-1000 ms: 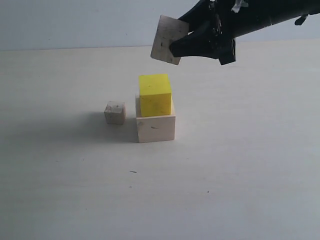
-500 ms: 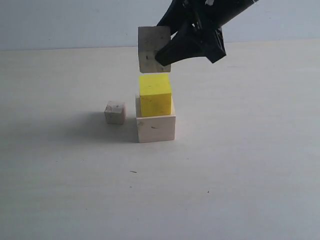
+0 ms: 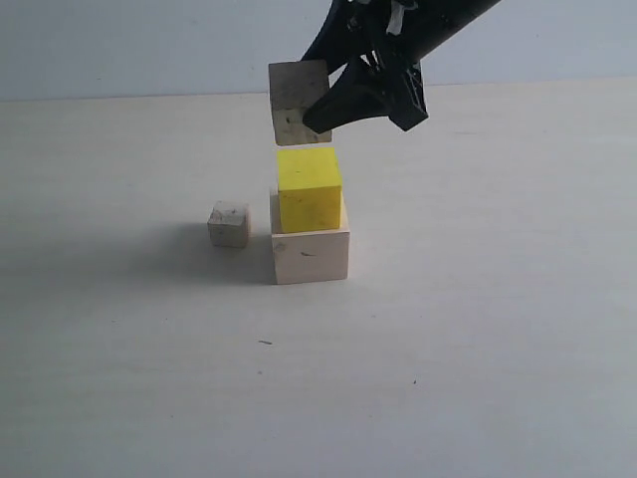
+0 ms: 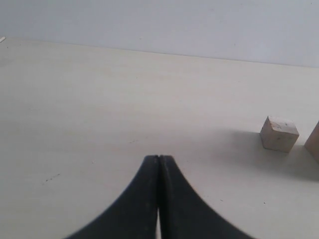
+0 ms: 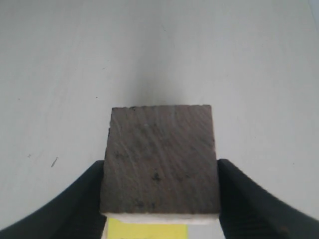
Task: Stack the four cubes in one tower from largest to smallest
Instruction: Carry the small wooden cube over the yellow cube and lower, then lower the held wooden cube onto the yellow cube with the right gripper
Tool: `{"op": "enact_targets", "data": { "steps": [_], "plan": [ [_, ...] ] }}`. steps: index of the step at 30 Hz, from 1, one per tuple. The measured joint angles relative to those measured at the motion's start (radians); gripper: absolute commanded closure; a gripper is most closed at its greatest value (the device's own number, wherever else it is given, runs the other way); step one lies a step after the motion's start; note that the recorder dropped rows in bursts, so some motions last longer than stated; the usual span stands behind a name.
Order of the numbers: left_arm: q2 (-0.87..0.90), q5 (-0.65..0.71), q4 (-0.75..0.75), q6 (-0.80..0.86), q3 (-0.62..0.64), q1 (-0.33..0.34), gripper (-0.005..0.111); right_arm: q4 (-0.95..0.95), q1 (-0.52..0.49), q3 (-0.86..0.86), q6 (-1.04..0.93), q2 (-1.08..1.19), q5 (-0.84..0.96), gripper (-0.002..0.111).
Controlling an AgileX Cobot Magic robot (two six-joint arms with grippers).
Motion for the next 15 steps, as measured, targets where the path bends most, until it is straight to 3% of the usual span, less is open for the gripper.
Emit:
{"op": "enact_targets", "data": {
  "steps": [15],
  "plan": [
    [0.0,0.0,0.0,0.0,0.0,0.0,0.107,-0.023,0.0,-0.015,0.045,0.037,0.036,0.108]
  ]
}}
